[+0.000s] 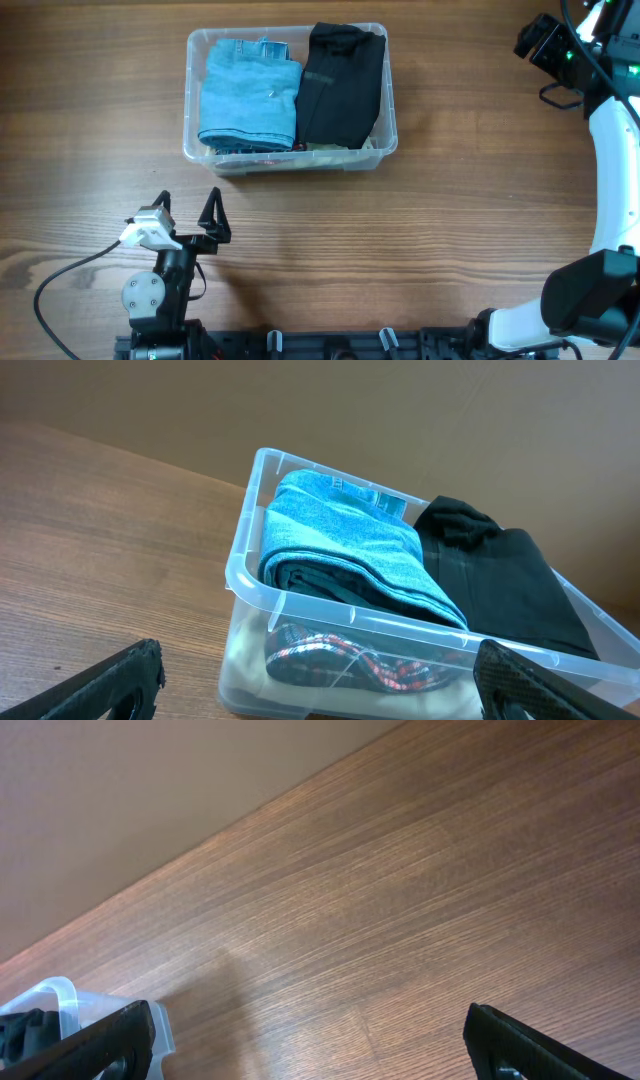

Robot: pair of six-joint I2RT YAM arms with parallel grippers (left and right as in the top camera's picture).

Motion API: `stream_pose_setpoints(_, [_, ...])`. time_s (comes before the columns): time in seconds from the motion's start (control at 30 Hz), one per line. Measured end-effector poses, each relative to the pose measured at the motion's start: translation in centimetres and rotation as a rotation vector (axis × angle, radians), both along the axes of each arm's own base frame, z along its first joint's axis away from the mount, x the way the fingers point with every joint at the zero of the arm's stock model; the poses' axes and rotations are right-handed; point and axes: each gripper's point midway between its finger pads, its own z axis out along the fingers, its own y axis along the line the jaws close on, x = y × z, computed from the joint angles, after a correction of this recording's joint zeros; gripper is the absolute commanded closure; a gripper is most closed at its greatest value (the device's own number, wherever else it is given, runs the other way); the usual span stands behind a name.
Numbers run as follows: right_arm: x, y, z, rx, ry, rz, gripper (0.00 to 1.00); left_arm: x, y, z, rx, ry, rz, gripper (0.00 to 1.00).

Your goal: Pack container

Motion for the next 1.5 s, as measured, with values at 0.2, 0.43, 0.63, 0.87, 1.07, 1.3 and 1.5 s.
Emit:
stream_pose_setpoints(0.2, [0.0, 0.0, 0.0, 0.0, 0.0, 0.0, 0.0, 0.0, 0.0, 0.0, 0.0, 0.0, 0.0, 0.0])
stream_pose_setpoints(0.43, [-0.2, 0.1, 0.7, -0.003, -0.013, 0.0, 0.0, 0.0, 0.0, 0.0, 0.0, 0.0, 0.0, 0.0])
stream_pose_setpoints(0.63, [-7.8, 7.9, 13.5, -0.067, -0.336, 0.155, 0.0, 0.0, 0.0, 0.0, 0.0, 0.0, 0.0, 0.0])
stream_pose_setpoints(0.87, [-14.4, 10.0, 9.7, -0.149, -0.55, 0.224, 0.0, 0.0, 0.1, 0.0, 0.0, -0.001, 0.005, 0.0])
stream_pose_setpoints(1.07, [-21.5, 12.4, 3.8, -0.258, -0.875, 0.369, 0.0, 0.0, 0.1, 0.1, 0.001, -0.004, 0.007, 0.0])
stream_pose_setpoints(1.3, [-22.1, 12.5, -0.3, -0.271, -0.931, 0.37, 0.0, 0.0, 0.1, 0.1, 0.001, -0.004, 0.007, 0.0])
stream_pose_setpoints(1.5, [-21.7, 12.5, -3.3, -0.261, -0.886, 0.374, 0.0, 0.0, 0.1, 0.1, 0.001, -0.004, 0.007, 0.0])
